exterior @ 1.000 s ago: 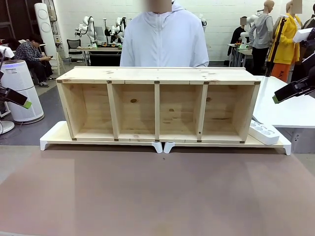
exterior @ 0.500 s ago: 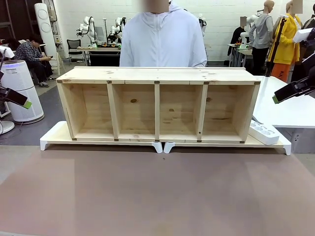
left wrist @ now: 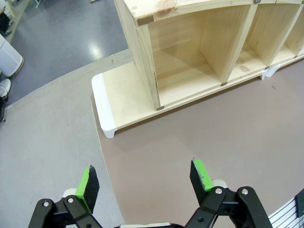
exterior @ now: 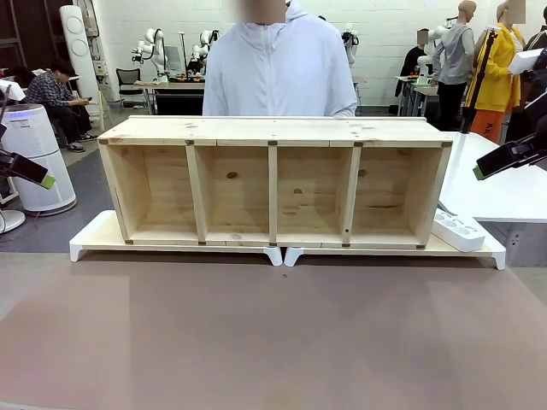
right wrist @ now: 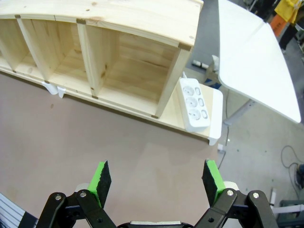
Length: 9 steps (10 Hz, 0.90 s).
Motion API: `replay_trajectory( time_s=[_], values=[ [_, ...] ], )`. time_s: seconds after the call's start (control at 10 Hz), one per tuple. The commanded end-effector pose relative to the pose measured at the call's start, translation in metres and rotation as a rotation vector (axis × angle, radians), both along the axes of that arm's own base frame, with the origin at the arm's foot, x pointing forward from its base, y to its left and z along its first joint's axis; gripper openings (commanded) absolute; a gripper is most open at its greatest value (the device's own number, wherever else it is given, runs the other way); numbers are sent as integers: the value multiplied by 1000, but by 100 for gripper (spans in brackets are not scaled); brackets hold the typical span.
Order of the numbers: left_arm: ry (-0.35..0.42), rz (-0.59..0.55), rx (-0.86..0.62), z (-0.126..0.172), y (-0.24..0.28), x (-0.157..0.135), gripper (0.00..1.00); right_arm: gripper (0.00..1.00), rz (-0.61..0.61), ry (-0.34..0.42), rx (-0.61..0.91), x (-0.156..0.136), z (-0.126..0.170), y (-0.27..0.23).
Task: Perform cable management.
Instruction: When the cord part of the Power Cable appears at the lower middle area of the table and stops, grasp the cord part of the Power Cable.
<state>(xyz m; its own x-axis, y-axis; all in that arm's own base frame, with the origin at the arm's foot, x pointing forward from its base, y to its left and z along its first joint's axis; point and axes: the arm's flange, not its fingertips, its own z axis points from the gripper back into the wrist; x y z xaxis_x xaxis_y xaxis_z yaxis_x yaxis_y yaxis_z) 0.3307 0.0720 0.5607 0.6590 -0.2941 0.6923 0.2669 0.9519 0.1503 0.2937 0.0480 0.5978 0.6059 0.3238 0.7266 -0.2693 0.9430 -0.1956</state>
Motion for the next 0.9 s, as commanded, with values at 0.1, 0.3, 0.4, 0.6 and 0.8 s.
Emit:
replay_trajectory(
  time_s=[0.1,0.3,0.4,0.6,0.8],
  values=[
    [7,4,-1,-1,1,0,100,100,3,-5,-13,1,0,-3],
    [7,4,-1,-1,1,0,100,100,3,-5,-13,1,0,-3],
    [7,4,-1,-1,1,0,100,100,3,-5,-13,1,0,-3],
    [7,4,-1,-1,1,0,100,100,3,-5,-13,1,0,-3],
    [7,4,-1,-1,1,0,100,100,3,-5,-13,1,0,-3]
  ],
)
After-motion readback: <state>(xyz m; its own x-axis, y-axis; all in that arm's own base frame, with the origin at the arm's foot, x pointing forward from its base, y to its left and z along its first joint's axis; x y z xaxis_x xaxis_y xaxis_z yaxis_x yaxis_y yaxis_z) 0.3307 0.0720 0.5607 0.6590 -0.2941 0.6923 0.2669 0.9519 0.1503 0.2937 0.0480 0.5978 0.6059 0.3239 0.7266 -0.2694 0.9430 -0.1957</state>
